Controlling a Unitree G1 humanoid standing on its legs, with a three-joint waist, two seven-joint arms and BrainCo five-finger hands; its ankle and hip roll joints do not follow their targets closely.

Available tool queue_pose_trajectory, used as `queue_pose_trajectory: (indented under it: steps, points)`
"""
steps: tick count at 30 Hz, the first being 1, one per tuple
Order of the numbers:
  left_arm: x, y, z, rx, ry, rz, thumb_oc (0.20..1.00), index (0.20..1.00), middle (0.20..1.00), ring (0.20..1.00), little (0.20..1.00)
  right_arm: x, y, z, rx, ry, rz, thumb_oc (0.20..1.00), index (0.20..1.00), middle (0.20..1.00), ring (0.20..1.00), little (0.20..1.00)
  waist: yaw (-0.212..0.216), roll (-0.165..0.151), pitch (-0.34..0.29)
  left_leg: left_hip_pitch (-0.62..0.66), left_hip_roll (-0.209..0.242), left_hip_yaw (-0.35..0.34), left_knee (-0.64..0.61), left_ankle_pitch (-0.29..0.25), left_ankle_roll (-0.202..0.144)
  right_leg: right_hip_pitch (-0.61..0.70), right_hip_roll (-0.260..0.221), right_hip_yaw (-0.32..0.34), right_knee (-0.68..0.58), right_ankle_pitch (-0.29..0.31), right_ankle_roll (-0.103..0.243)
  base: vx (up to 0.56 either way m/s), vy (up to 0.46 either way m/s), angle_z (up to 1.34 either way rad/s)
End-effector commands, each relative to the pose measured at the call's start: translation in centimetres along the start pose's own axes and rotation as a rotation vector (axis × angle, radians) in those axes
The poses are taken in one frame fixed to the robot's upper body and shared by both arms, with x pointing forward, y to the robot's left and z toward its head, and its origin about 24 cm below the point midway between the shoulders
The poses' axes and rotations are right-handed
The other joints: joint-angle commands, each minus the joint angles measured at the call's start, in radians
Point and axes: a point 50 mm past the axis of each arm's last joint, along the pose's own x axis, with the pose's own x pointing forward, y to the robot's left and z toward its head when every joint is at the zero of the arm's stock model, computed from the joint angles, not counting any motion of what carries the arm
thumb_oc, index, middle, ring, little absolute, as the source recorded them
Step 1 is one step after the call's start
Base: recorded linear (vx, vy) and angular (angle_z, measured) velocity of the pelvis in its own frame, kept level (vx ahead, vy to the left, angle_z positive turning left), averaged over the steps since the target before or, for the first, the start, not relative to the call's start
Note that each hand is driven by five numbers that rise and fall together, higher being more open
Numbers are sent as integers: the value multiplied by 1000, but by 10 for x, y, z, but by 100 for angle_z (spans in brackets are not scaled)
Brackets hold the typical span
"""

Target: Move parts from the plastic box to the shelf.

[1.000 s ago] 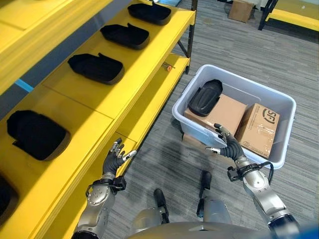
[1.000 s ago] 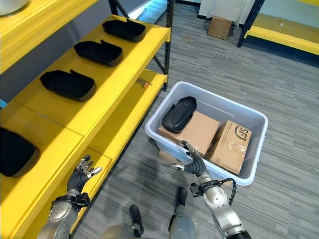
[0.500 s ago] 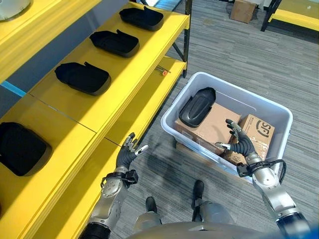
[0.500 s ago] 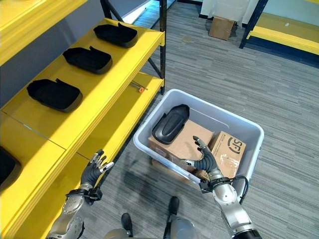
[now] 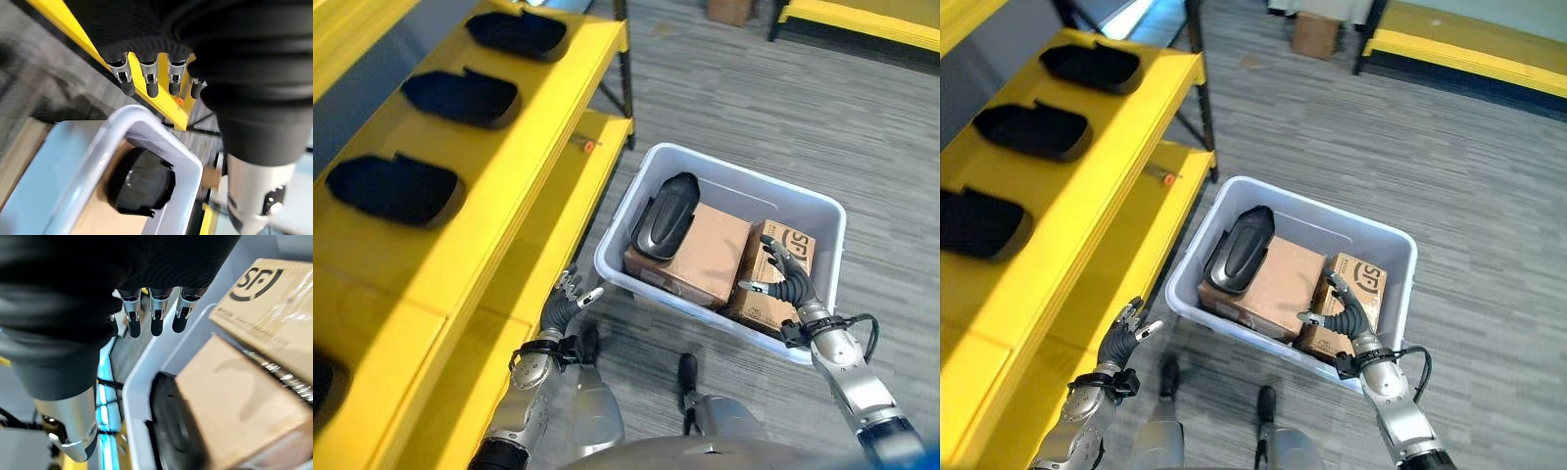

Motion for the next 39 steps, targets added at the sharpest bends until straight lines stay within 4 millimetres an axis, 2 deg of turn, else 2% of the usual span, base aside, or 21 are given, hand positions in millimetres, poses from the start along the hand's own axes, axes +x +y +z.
queue_pose_trajectory:
  steps: [1, 4, 6, 9, 14, 22, 23, 24, 25, 27, 28, 32, 35, 39]
  points:
    - [-5, 14, 25, 94, -125, -18, 1000, 1000, 1000, 1000, 1000, 0, 9, 20, -10, -108, 70, 1000, 1000, 1000, 1000, 1000, 27, -34, -53, 17, -21, 82, 73, -89, 29, 3, -155, -12, 57, -41, 109, 171, 467, -41]
    - [-5, 15, 26, 98, -128, -11, 1000, 1000, 1000, 1000, 1000, 1, 13, 22, 3, -114, 79, 1000, 1000, 1000, 1000, 1000, 30, -39, -56, 23, -33, 98, 81, -104, 39, -3, -170, 4, 56, -32, 118, 52, 202, -77]
    - [-1, 17, 32, 98, -148, 12, 1000, 1000, 1000, 1000, 1000, 4, 22, 24, 60, -118, 77, 1000, 1000, 1000, 1000, 1000, 21, -48, -62, 35, -64, 135, 108, -150, 61, -16, -201, 33, 46, -8, 143, 58, 246, -30]
    - [-1, 19, 35, 116, -156, 19, 1000, 1000, 1000, 1000, 1000, 2, 22, 21, 86, -106, 69, 1000, 1000, 1000, 1000, 1000, 10, -55, -81, 47, -72, 160, 111, -164, 72, -27, -210, 53, 46, 2, 152, 66, 109, -47]
    - [2, 18, 45, 147, -196, 11, 1000, 1000, 1000, 1000, 1000, -4, 18, 17, 109, -91, 52, 1000, 1000, 1000, 1000, 1000, -14, -64, -99, 82, -69, 192, 96, -173, 69, -22, -211, 71, 36, 6, 158, 73, 31, -21]
    - [9, 4, 70, 137, -306, -33, 1000, 1000, 1000, 1000, 1000, -10, 16, 13, 143, -78, 23, 1000, 1000, 1000, 1000, 1000, -52, -65, -104, 101, -40, 225, 57, -151, 49, -49, -189, 88, 19, 14, 150, 27, -44, -16]
    - [16, -7, 85, 119, -371, -52, 1000, 1000, 1000, 1000, 1000, -8, 15, 17, 141, -101, 11, 1000, 1000, 1000, 1000, 1000, -68, -61, -92, 83, -26, 236, 43, -131, 35, -79, -176, 91, 11, 23, 147, -19, -58, -17]
    - [16, -7, 85, 119, -371, -53, 1000, 1000, 1000, 1000, 1000, -8, 15, 17, 141, -101, 11, 1000, 1000, 1000, 1000, 1000, -68, -60, -93, 82, -26, 236, 43, -130, 35, -81, -175, 91, 11, 23, 146, -19, -110, -18]
    - [19, -14, 96, 114, -418, -63, 1000, 1000, 1000, 1000, 1000, -6, 14, 21, 143, -119, 4, 1000, 1000, 1000, 1000, 1000, -77, -60, -85, 69, -16, 240, 34, -116, 26, -101, -167, 93, 7, 29, 144, 0, -54, -16]
    - [19, -14, 96, 114, -418, -63, 1000, 1000, 1000, 1000, 1000, -6, 14, 21, 143, -119, 4, 1000, 1000, 1000, 1000, 1000, -77, -59, -86, 68, -16, 240, 34, -115, 26, -102, -166, 93, 7, 29, 144, -6, -63, -13]
    - [24, -23, 109, 120, -476, -74, 1000, 1000, 1000, 1000, 1000, -5, 11, 25, 147, -140, -4, 1000, 1000, 1000, 1000, 1000, -86, -58, -68, 43, -3, 246, 15, -92, 15, -136, -156, 89, 4, 35, 141, -12, -74, -9]
    - [29, -29, 122, 129, -531, -64, 1000, 1000, 1000, 1000, 1000, -3, 11, 30, 151, -166, -8, 1000, 1000, 1000, 1000, 1000, -94, -57, -53, 13, 4, 254, 9, -79, 8, -176, -146, 94, 4, 43, 139, -23, -48, -5]
    - [38, -36, 141, 144, -609, -19, 1000, 1000, 1000, 1000, 1000, 1, 13, 37, 152, -193, -4, 1000, 1000, 1000, 1000, 1000, -107, -60, -24, -18, 12, 263, 6, -71, 2, -221, -139, 102, 4, 54, 142, -6, -32, -11]
    - [44, -37, 153, 178, -656, 24, 1000, 1000, 1000, 1000, 1000, 3, 14, 41, 160, -215, -4, 1000, 1000, 1000, 1000, 1000, -115, -66, -6, -38, 15, 266, 7, -67, -1, -244, -137, 106, 7, 57, 141, -2, -26, -9]
